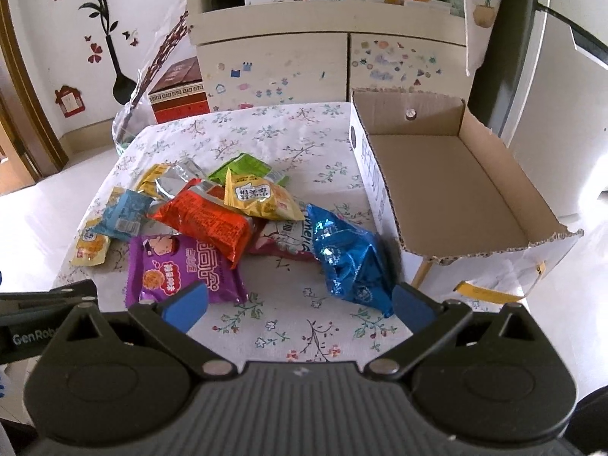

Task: Organize snacks
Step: 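Position the right tool above the blue foil packet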

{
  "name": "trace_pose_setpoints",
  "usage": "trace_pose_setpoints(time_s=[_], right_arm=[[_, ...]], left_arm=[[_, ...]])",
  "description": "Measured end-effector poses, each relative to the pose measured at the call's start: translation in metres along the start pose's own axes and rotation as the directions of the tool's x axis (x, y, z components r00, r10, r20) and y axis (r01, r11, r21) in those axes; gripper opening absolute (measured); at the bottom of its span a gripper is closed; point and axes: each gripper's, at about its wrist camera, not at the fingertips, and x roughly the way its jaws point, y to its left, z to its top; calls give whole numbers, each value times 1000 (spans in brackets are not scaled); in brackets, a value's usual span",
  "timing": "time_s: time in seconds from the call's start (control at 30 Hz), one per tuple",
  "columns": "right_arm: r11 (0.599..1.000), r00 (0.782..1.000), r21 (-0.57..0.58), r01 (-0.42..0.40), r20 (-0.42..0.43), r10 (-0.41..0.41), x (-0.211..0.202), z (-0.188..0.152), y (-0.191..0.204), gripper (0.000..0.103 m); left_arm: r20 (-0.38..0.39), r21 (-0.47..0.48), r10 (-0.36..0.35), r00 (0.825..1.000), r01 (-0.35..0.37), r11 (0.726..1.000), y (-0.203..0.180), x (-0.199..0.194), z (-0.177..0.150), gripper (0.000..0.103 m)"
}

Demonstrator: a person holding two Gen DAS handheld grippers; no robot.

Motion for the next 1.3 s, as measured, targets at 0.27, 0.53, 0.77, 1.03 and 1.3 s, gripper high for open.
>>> trace_pose_setpoints(time_s=[0.27,0.53,0.77,1.03,1.3], right_arm=[[1000,1000,-4,4,-8,-4,0,0,0,102],[1000,1000,-5,5,-11,-5,1,0,0,102],[1000,1000,-5,2,-14,-3,2,0,0,102],[1000,1000,-6,3,-13,-3,3,0,0,102],[1000,1000,-8,7,-17,-7,4,-1,-1,102]], left_arm=[[-9,-2,-1,1000,1,1000,-1,2,1,103],[-16,-4,-2,1000,2,1000,-2,3,1,103],[-21,-8,-1,1000,1,1000,-2,4,0,103],[-22,-8,-2,1000,2,1000,-2,4,0,103],[-23,-5,-1,1000,1,1000,-3,4,-1,103]])
